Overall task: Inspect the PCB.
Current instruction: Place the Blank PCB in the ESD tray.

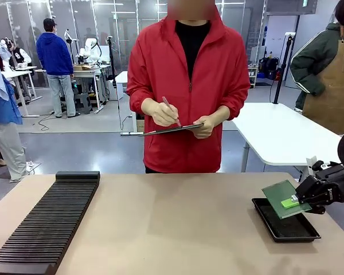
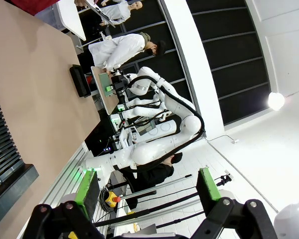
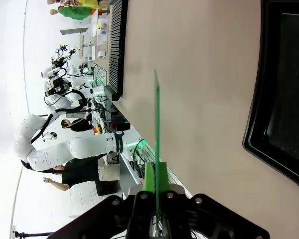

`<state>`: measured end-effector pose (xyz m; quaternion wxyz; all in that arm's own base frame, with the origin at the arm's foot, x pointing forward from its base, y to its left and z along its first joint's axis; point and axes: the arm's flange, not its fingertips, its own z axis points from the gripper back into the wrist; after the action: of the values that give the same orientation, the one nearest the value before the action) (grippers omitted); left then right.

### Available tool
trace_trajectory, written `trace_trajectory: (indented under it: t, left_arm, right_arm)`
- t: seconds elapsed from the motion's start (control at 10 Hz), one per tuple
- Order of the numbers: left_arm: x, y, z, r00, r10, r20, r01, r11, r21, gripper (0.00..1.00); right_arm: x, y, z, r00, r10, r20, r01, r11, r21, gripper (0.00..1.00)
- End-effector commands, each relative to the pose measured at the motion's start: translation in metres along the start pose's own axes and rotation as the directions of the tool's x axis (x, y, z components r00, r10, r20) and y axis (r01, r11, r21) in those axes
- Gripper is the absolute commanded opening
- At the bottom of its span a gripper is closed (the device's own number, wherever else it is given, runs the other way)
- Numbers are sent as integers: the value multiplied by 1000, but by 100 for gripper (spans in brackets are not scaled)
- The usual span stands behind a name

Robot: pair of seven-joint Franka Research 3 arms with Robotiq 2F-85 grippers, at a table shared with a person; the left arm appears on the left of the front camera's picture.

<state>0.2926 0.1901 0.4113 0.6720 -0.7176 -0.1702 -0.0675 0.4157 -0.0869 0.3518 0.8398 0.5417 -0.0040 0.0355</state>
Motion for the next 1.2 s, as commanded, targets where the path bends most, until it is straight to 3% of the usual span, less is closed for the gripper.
trace_trajectory:
  t: [0.0,0.1,0.3,0.6,1.1]
  left_arm:
    - [-1,-1,1,1000,0,-3,0,1000,4,100]
    - [-1,-1,1,1000,0,-3,0,1000,4,100]
    - [-1,-1,1,1000,0,-3,0,1000,4,100]
    - [-1,-1,1,1000,0,-3,0,1000,4,100]
    - [-1,-1,1,1000,0,-3,0,1000,4,100]
  right_arm:
    - [-2,5,2,1000,-1,-3,1,1000,10,3]
    - [0,0,0,1000,0,0,0,1000,0,3]
    - [21,-22,3,989,121,88,-111,987,-116,3]
    - [35,-39,-1,991,122,63,-106,971,-212,3]
    - [62,-61,-14,995,94,26,-84,961,-264,3]
